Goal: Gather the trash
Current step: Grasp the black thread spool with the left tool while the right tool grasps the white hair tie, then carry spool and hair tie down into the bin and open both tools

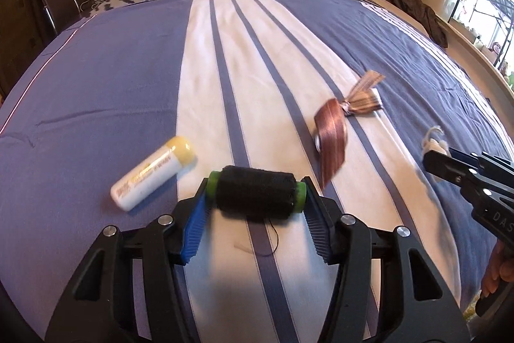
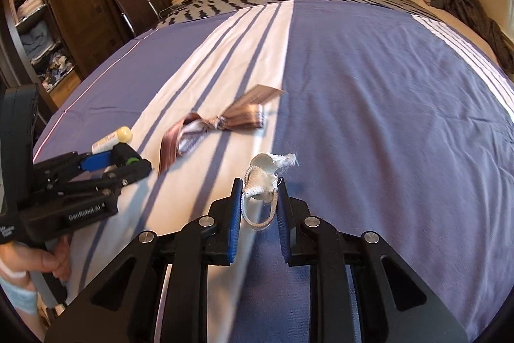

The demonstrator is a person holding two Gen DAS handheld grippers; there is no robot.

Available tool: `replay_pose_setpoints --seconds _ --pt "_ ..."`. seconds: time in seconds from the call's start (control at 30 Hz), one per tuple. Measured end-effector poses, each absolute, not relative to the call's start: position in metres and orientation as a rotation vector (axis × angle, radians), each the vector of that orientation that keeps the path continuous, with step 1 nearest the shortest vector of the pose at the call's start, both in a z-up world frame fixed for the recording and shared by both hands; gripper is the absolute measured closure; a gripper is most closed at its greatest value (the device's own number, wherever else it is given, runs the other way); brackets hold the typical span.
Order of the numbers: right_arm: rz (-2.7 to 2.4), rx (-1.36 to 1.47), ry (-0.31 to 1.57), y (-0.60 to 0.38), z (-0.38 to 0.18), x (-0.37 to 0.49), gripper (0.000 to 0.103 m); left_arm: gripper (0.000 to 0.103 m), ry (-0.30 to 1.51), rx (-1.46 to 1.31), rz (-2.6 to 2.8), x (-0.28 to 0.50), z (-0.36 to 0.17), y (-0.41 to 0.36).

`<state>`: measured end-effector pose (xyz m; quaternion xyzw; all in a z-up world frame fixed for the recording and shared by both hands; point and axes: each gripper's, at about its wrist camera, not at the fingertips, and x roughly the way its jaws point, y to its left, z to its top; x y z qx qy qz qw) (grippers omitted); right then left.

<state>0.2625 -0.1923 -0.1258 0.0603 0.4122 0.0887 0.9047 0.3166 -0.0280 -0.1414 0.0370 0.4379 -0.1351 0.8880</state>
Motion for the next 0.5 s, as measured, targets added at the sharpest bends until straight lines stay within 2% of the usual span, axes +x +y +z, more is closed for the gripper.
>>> replay_pose_setpoints --seconds 0.5 --pt "0.205 0.096 0.75 -0.196 -0.08 0.158 0.082 0.05 0.826 0.069 -0.387 0.178 -0.102 -0.04"
